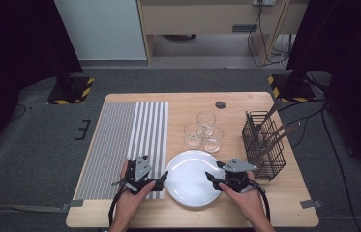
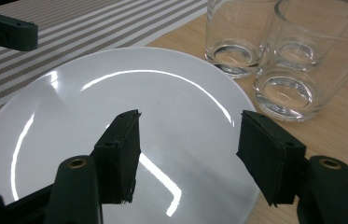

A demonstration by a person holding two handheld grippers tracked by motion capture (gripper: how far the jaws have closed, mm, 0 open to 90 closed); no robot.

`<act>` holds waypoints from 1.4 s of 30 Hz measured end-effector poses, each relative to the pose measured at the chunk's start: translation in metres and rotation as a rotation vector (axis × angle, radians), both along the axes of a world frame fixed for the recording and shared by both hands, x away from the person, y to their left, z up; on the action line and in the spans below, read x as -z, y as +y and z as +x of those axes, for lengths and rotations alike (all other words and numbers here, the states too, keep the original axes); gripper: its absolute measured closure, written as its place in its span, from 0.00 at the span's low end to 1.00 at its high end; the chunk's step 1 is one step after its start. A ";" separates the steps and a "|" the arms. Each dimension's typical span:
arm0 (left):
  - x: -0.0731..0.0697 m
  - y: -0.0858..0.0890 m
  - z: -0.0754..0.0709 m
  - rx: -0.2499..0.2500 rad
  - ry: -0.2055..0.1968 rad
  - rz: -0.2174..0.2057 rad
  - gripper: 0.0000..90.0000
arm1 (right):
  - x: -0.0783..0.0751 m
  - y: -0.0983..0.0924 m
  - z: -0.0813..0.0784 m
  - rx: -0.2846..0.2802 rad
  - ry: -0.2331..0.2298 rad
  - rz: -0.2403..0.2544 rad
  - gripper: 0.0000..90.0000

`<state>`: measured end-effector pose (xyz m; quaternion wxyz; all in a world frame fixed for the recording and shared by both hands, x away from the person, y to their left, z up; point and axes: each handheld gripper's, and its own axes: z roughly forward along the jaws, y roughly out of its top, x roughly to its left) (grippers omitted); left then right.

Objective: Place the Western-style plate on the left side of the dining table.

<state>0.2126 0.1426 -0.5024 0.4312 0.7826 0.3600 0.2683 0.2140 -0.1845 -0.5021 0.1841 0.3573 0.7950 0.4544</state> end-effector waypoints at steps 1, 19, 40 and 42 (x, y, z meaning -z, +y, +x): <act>0.000 0.001 0.000 -0.002 0.003 0.007 0.05 | 0.000 0.000 0.000 0.005 0.004 -0.002 0.42; 0.007 0.016 -0.002 -0.015 0.058 0.128 0.10 | 0.006 -0.005 0.004 0.075 0.043 -0.019 0.49; 0.018 -0.001 -0.006 0.053 0.117 0.197 0.10 | 0.011 -0.012 0.003 0.113 0.091 -0.030 0.50; 0.018 -0.001 -0.007 0.057 0.122 0.196 0.10 | 0.011 -0.012 0.003 0.115 0.098 -0.029 0.50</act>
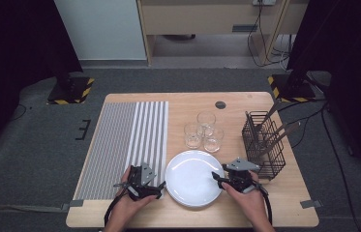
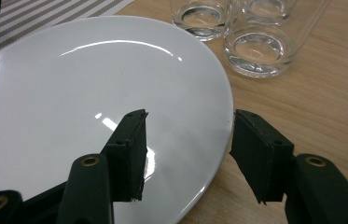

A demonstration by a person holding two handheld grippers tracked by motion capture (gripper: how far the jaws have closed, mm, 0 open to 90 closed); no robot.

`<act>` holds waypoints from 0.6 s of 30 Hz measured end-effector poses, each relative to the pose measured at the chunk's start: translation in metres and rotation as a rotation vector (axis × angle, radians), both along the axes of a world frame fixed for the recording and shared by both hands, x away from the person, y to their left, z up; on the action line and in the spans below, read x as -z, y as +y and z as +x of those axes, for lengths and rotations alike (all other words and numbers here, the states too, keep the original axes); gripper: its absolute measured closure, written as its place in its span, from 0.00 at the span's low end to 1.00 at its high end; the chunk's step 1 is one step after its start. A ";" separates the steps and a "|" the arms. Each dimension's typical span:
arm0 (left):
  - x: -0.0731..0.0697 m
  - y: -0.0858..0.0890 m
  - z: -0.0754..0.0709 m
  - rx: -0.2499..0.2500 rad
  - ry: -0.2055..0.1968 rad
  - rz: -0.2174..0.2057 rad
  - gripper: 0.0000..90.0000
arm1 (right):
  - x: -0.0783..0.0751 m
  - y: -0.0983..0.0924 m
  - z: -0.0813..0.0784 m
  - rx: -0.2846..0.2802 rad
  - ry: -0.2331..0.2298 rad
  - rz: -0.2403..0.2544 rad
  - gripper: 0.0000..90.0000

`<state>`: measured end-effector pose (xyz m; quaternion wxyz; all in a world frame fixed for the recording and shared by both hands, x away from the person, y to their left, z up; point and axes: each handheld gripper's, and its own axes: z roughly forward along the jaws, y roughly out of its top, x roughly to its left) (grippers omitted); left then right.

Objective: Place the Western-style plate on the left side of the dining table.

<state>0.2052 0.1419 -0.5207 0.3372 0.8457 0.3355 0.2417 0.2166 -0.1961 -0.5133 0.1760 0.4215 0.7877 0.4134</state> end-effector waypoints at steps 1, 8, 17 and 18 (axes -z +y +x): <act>0.000 0.000 -0.002 0.002 0.001 0.008 0.10 | 0.001 0.000 0.000 0.002 0.007 -0.007 0.50; -0.003 0.000 -0.003 -0.006 -0.030 0.001 0.12 | 0.001 0.000 0.000 -0.005 0.010 -0.012 0.55; 0.000 -0.001 -0.002 -0.004 -0.009 0.009 0.11 | 0.002 -0.002 0.000 -0.001 0.007 -0.014 0.60; 0.001 -0.001 -0.002 -0.004 -0.010 0.009 0.11 | 0.002 -0.002 0.000 0.000 0.005 -0.016 0.61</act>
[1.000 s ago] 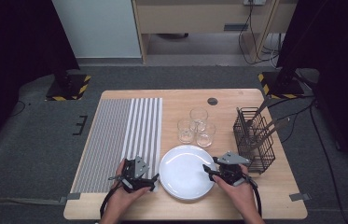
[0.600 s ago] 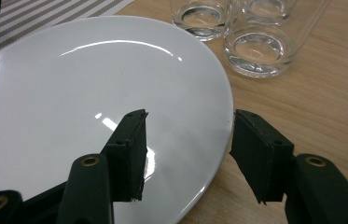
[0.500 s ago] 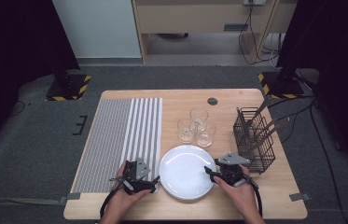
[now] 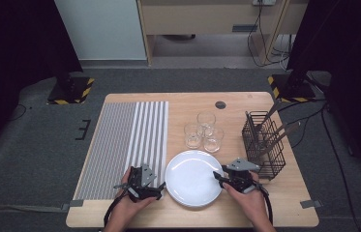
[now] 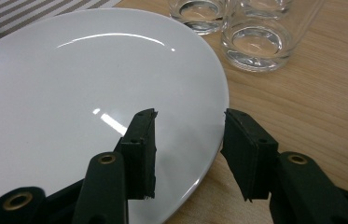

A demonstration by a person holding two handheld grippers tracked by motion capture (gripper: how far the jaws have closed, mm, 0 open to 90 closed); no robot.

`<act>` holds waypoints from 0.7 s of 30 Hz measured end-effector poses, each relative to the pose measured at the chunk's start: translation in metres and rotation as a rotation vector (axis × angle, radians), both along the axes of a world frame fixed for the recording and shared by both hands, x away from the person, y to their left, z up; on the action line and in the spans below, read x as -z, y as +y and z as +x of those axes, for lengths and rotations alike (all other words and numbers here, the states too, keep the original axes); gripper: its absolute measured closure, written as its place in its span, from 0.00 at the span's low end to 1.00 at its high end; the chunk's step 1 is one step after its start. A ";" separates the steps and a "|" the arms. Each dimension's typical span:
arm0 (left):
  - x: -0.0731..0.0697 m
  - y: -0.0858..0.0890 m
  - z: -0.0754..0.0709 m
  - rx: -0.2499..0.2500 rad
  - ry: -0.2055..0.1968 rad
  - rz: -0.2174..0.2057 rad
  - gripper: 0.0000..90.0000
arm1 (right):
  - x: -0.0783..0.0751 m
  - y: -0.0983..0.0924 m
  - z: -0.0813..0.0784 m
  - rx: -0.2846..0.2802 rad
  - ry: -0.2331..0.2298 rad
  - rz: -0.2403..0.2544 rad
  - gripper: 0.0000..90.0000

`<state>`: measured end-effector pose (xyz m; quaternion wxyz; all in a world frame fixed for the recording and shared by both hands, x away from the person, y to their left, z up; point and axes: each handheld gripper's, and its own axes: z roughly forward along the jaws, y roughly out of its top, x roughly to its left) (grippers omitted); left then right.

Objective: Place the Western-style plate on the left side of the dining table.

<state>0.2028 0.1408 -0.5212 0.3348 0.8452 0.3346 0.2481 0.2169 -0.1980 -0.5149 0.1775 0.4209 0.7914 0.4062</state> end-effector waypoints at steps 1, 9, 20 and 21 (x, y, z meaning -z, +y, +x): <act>0.000 0.000 0.000 -0.001 0.000 -0.001 0.11 | 0.000 0.000 0.000 0.002 -0.001 -0.002 0.62; 0.001 0.001 0.001 -0.011 0.009 0.006 0.12 | -0.001 -0.003 -0.003 -0.008 0.003 -0.006 0.70; 0.004 -0.004 0.001 -0.004 -0.013 0.065 0.14 | 0.000 0.004 -0.004 -0.047 0.010 -0.001 0.70; 0.003 -0.003 0.001 -0.007 -0.010 0.063 0.14 | 0.000 0.003 -0.004 -0.051 0.010 -0.001 0.70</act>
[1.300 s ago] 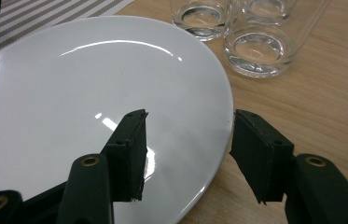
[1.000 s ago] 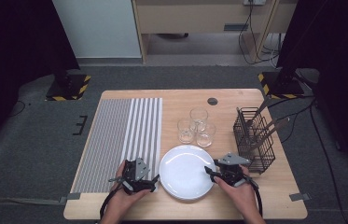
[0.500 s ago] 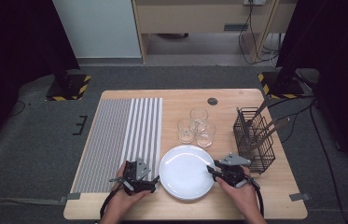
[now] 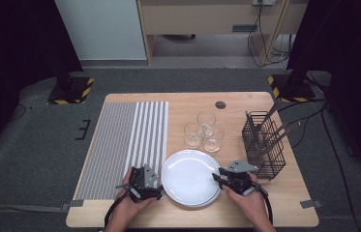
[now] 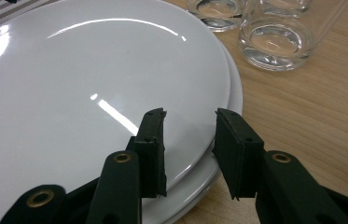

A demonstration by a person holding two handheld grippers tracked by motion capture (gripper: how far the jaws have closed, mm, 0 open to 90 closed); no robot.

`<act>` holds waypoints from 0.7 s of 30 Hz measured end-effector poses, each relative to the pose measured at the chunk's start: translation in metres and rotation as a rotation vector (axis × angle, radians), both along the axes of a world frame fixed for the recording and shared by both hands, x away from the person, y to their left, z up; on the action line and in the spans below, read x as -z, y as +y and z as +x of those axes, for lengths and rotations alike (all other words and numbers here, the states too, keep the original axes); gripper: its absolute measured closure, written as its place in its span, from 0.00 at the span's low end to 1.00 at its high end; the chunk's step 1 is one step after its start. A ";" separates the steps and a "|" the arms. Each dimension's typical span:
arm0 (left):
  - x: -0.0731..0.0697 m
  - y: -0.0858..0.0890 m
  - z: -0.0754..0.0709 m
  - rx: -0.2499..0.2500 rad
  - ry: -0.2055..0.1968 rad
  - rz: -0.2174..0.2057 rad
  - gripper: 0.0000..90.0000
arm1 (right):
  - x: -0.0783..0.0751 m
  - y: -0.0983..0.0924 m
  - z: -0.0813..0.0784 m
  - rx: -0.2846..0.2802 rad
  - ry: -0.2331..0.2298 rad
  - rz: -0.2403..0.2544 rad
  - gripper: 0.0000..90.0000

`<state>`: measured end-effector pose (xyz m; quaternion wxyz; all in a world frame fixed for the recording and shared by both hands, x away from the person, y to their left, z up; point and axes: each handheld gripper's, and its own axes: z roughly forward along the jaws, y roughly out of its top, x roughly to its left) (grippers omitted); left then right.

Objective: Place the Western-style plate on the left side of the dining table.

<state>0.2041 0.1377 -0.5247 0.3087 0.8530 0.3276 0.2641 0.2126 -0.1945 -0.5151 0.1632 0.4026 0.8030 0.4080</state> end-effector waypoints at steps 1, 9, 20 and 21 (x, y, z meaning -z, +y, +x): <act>0.000 0.000 0.000 -0.001 0.000 -0.001 0.14 | 0.000 0.000 0.000 -0.003 -0.002 -0.001 0.70; -0.001 0.002 0.001 -0.015 0.007 -0.021 0.14 | 0.002 0.007 -0.002 -0.056 0.007 -0.002 0.72; -0.005 0.011 0.002 -0.015 0.003 -0.021 0.13 | 0.002 0.014 -0.004 -0.083 0.003 -0.007 0.70; -0.006 0.013 0.002 -0.023 0.009 -0.026 0.14 | 0.003 0.015 -0.004 -0.084 -0.001 -0.007 0.70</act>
